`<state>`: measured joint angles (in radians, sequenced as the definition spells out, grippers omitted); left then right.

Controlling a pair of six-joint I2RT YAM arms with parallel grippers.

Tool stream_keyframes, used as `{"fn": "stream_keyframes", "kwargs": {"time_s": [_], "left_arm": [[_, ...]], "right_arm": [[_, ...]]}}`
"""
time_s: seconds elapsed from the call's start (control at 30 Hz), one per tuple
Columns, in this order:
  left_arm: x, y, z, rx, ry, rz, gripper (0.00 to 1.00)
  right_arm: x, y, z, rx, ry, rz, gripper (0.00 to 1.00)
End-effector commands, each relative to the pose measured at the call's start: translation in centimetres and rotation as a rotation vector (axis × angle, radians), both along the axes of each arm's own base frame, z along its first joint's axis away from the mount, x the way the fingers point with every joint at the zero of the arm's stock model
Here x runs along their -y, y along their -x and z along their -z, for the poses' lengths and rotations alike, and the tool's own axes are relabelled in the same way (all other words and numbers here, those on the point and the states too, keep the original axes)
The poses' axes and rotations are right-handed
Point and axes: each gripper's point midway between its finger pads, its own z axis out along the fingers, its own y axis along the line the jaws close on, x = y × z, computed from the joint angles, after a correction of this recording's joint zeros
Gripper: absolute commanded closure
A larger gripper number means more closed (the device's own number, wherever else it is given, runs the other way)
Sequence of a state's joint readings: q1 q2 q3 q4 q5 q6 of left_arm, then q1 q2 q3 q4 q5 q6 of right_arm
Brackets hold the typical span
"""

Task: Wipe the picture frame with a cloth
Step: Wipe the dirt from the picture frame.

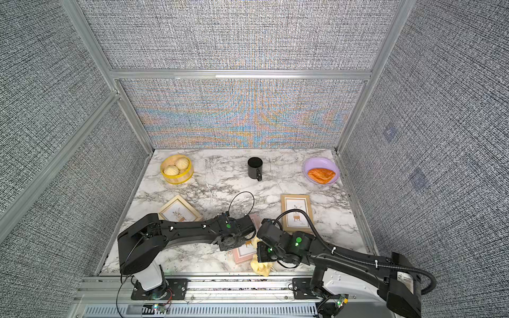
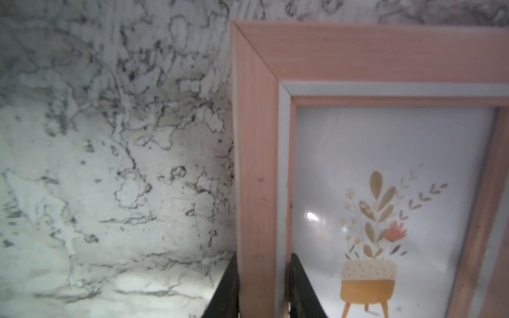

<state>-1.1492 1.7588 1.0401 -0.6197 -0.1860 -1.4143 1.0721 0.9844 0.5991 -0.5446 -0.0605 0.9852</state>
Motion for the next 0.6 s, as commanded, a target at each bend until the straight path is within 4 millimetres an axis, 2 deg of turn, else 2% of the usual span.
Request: {"fn": "stream_keyframes", "kwargs": {"time_s": [0.0, 0.1, 0.27, 0.5, 0.57], "left_arm": [[1.0, -1.2, -0.3, 0.045, 0.028, 0.000, 1.00], [1.0, -1.1, -0.1, 0.038, 0.024, 0.003, 1.00], [1.0, -1.0, 0.1, 0.034, 0.033, -0.011, 1.00], [1.1, -0.9, 0.5, 0.028, 0.057, -0.034, 1.00], [0.9, -0.8, 0.6, 0.024, 0.059, -0.043, 1.00]], "right_arm": [[-0.3, -1.4, -0.5, 0.026, -0.103, 0.104, 1.00], [-1.0, -1.6, -0.9, 0.026, -0.164, 0.100, 1.00], [-4.2, -0.9, -0.3, -0.038, -0.260, 0.038, 1.00], [-6.4, 0.1, 3.0, -0.126, -0.286, 0.065, 1.00], [-7.3, 0.4, 3.2, -0.147, -0.283, 0.041, 1.00]]}}
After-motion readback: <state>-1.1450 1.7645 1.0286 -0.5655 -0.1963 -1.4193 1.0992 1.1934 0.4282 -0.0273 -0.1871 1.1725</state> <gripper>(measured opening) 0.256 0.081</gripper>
